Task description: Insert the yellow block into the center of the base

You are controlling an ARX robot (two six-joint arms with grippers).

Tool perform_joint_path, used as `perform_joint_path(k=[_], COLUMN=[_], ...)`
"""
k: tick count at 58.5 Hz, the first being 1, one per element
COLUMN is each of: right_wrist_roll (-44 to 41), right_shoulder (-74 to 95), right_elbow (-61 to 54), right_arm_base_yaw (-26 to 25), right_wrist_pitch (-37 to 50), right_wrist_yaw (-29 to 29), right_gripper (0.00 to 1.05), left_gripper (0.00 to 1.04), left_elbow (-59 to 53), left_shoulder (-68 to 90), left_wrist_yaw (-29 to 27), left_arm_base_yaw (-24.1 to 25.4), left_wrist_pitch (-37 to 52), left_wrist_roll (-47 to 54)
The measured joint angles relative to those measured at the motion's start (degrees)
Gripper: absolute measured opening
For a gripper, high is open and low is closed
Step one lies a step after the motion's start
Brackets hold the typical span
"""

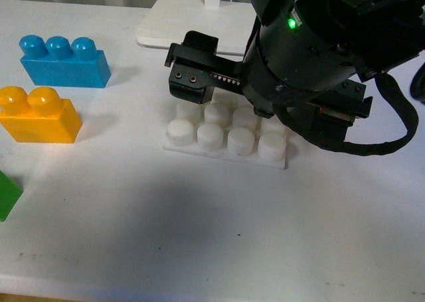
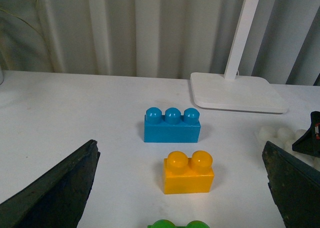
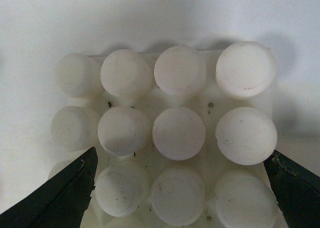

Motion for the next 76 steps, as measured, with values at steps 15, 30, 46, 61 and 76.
perform_joint_path(k=[15,30,46,61,76], right_wrist_roll=[-0.11,-1.97,-10.93,-22.38,-32.39], right_shoulder=[-0.07,-3.98,-16.72,-30.75,-45.83], right_elbow=[0.31,-2.51,-9.51,-16.52,-26.25], right_arm_base_yaw=[0.22,-1.81,-8.57,-19.45,-37.53], right_wrist_pitch=[0.48,0.83,4.39,8.66,15.34], right_wrist_yaw=[-1.11,-5.38,-4.98,-11.3,-20.35], right_gripper=[0.96,0.96,0.96,0.96,0.96], left_gripper=[0.98,0.98,0.98,0.98,0.98], left_elbow=[0.0,0.0,0.0,0.0,0.0], left_shoulder=[0.0,0.0,0.0,0.0,0.0], left_wrist_yaw=[0.0,0.0,0.02,0.0,0.0], left_arm_base_yaw=[0.0,0.0,0.0,0.0,0.0], left_wrist_pitch=[0.0,0.0,0.0,0.0,0.0], left_wrist_roll=[0.0,0.0,0.0,0.0,0.0])
